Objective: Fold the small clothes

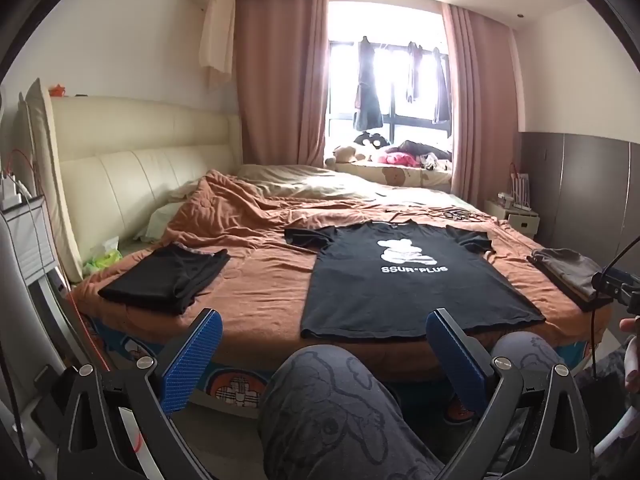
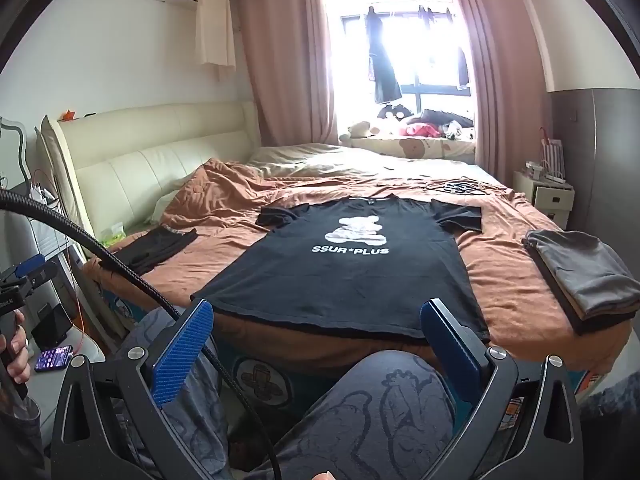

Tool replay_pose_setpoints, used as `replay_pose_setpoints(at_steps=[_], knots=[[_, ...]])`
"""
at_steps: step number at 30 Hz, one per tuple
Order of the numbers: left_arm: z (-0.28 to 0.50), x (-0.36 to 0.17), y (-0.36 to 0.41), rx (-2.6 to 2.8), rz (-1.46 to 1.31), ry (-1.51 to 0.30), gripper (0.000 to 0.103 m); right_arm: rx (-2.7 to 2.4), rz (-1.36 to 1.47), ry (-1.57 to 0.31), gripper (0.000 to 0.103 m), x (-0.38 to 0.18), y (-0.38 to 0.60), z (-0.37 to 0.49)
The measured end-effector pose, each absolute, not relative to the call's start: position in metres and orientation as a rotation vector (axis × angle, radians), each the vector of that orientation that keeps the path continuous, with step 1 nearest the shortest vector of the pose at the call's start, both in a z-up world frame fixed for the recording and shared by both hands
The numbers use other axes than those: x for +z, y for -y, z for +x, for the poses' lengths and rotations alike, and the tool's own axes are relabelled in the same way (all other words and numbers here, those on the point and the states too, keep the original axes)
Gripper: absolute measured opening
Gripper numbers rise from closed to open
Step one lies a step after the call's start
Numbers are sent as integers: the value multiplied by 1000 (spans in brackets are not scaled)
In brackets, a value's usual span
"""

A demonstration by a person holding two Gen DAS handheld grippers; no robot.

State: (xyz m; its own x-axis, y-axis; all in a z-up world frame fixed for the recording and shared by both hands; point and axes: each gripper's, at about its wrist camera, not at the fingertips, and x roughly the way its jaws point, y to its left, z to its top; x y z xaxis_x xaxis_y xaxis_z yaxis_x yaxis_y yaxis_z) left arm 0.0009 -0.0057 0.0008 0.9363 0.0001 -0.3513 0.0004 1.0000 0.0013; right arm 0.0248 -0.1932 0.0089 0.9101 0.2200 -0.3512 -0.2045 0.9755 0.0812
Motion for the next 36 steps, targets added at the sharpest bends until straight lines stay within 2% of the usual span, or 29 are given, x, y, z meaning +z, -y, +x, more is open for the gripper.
replay_pose_setpoints(at_steps=[36], knots=[[-9, 3, -1, -10, -23, -331, 103, 227, 54, -345, 103, 6, 197, 22]])
